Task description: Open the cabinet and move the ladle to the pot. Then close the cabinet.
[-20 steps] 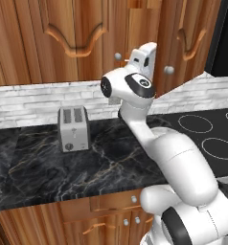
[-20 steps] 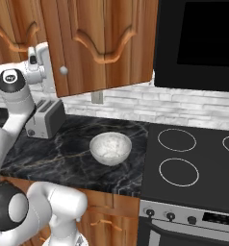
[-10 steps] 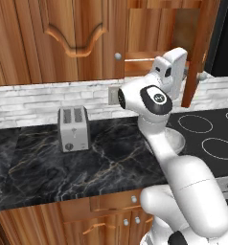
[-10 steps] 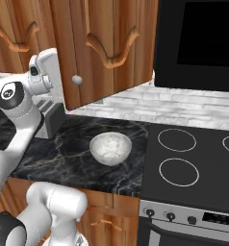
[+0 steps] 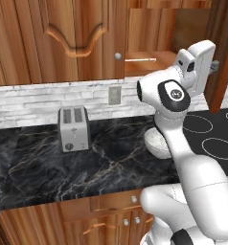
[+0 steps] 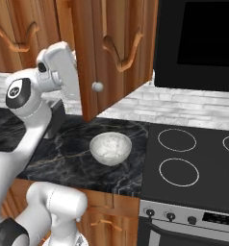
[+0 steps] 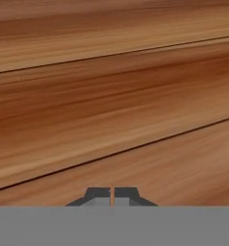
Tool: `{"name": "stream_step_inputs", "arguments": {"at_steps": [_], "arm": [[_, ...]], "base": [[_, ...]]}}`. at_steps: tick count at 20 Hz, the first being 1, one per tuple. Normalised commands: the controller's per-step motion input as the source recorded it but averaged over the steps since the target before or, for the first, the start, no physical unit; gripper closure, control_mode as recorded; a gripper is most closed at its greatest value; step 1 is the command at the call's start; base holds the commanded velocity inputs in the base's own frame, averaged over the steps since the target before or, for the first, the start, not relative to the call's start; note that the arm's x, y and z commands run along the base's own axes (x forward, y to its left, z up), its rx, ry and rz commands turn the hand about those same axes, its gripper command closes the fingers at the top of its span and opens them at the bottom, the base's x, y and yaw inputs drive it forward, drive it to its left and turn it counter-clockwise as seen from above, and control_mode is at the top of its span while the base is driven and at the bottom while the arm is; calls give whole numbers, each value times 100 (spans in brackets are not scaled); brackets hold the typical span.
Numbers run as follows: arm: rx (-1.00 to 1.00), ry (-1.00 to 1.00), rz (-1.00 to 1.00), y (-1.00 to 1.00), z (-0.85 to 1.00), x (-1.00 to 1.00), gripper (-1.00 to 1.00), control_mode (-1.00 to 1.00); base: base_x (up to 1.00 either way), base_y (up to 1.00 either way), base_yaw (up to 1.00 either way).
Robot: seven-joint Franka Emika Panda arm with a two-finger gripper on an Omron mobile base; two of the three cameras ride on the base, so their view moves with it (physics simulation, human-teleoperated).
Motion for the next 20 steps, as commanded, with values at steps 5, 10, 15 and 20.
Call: {"name": "stream_step_inputs", "arguments": {"at_steps": [5, 10, 15, 20], "arm": [[5, -2, -8, -48, 13, -8, 100, -100], [16, 0, 0, -35, 0, 0, 100, -100], [20, -12, 2, 8, 2, 0, 100, -100], [15, -29, 17, 43, 10, 6, 100, -100]], "base": [[0, 0, 0], [0, 0, 0], [0, 0, 0], [0, 0, 0]]}}
